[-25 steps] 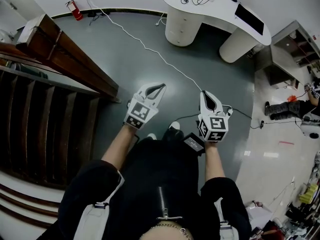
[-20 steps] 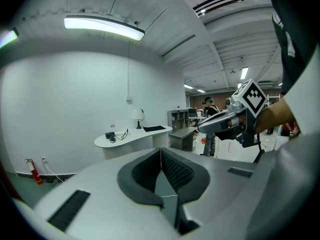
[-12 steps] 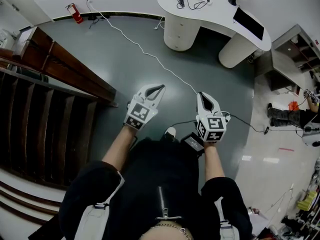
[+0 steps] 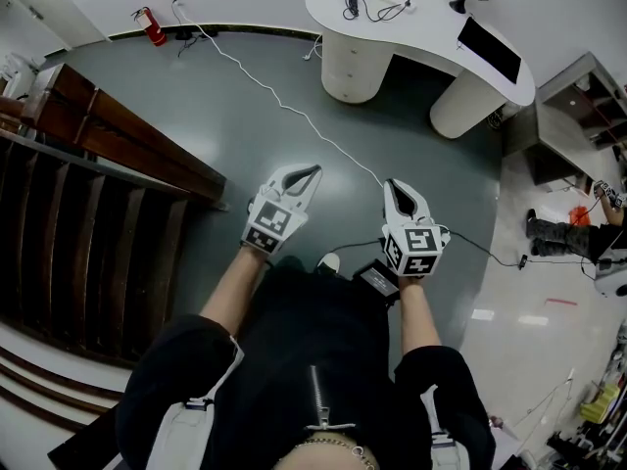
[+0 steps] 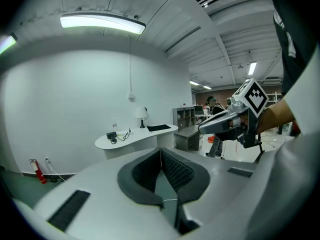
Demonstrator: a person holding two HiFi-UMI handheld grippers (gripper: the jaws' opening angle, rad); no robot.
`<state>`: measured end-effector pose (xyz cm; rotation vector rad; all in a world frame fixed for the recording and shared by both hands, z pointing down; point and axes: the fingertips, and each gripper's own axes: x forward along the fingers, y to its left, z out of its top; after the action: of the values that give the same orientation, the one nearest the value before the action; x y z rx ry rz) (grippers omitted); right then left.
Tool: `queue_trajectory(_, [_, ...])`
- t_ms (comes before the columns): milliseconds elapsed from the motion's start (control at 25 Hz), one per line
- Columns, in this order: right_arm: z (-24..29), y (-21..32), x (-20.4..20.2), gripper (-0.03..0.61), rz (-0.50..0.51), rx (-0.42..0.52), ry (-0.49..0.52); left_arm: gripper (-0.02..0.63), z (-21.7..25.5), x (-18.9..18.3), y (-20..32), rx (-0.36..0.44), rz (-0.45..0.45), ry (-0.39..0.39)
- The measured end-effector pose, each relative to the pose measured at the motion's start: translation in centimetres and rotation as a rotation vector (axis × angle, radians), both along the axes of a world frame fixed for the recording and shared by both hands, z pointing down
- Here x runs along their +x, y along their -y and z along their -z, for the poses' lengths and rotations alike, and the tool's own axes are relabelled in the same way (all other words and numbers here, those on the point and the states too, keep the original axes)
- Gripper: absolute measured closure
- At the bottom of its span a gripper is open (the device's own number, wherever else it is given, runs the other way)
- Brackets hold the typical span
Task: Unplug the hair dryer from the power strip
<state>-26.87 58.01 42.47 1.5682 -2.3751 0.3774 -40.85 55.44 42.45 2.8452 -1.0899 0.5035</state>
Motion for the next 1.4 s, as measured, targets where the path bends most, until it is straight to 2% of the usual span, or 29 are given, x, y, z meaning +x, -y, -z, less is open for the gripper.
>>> queue_trajectory(320, [-0.6, 0.9, 1.5, 0.572, 0.013, -0.012, 0.011, 0.6, -0.6, 1.5, 0.5, -0.014, 0.007, 0.013])
queue_trajectory(560, [-1.0, 3.0, 1.0, 0.572, 0.032, -0.02, 0.014, 0.6, -0.8, 1.7, 2.6, -0.021, 0.009, 0.01])
queue_trajectory(920, [-0.1, 9.1, 1.7, 0.572, 0.011, -0.01, -0.002, 0.601, -0.4, 3.1, 9.1, -0.016, -0.039, -0.027])
queue_trajectory(1400, [-1.1, 16.4, 1.3, 0.574, -0.003, -0.04, 0.012, 0.601, -0.9, 3.9, 17.1, -0.027, -0.096, -0.021])
